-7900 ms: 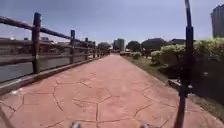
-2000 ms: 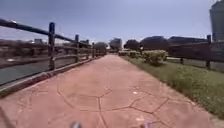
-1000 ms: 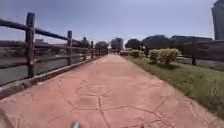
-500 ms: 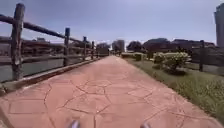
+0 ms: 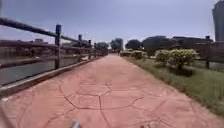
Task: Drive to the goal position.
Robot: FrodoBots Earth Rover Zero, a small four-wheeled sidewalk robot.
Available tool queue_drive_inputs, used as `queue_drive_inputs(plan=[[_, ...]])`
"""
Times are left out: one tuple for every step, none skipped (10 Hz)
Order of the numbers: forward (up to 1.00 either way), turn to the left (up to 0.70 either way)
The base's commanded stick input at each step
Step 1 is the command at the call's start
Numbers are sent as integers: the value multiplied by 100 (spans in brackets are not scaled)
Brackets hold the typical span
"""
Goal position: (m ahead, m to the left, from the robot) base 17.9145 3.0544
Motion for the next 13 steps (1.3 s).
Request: queue_drive_inputs(plan=[[85, 0], [85, 0], [85, 0], [85, 0], [85, 0], [85, -34], [85, -32], [85, -18], [85, 0], [85, 0], [85, 0], [85, 0], [85, 0]])
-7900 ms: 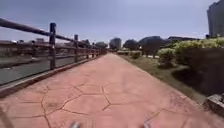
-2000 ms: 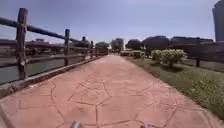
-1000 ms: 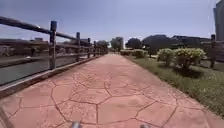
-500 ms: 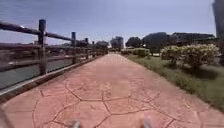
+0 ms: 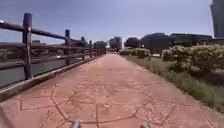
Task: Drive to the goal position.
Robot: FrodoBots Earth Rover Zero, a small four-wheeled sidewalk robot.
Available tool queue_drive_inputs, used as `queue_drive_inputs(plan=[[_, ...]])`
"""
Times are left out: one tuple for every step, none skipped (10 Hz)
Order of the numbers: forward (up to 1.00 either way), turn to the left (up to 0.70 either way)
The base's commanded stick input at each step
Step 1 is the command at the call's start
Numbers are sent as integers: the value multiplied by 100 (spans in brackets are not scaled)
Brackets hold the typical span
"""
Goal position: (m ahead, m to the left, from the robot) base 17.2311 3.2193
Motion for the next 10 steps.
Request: queue_drive_inputs(plan=[[85, 0], [85, 0], [85, 0], [85, 0], [85, 0], [85, 0], [85, 0], [85, 0], [85, 0], [85, 0]])
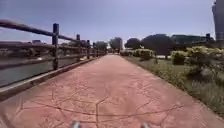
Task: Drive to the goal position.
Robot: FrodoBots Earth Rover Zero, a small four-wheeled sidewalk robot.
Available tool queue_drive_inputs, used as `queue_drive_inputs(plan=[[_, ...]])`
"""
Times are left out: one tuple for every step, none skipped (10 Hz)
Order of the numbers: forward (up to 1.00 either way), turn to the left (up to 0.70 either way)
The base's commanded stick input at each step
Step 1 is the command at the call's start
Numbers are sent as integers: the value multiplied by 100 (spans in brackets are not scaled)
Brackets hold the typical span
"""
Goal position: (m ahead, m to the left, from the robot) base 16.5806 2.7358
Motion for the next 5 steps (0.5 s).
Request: queue_drive_inputs(plan=[[85, 0], [85, 0], [85, 0], [85, -26], [85, -34]])
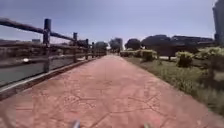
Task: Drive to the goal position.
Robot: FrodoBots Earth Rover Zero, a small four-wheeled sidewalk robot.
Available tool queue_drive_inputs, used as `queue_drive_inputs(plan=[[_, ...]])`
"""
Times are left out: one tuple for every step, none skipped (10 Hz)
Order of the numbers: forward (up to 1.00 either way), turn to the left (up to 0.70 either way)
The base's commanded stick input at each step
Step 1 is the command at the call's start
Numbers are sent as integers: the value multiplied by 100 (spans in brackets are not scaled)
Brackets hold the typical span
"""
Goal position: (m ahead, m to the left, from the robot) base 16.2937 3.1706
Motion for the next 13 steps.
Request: queue_drive_inputs(plan=[[85, -25], [85, -5], [85, 0], [85, 0], [85, 0], [85, 0], [85, 0], [85, 0], [85, 0], [85, 0], [85, 0], [85, 0], [85, 0]])
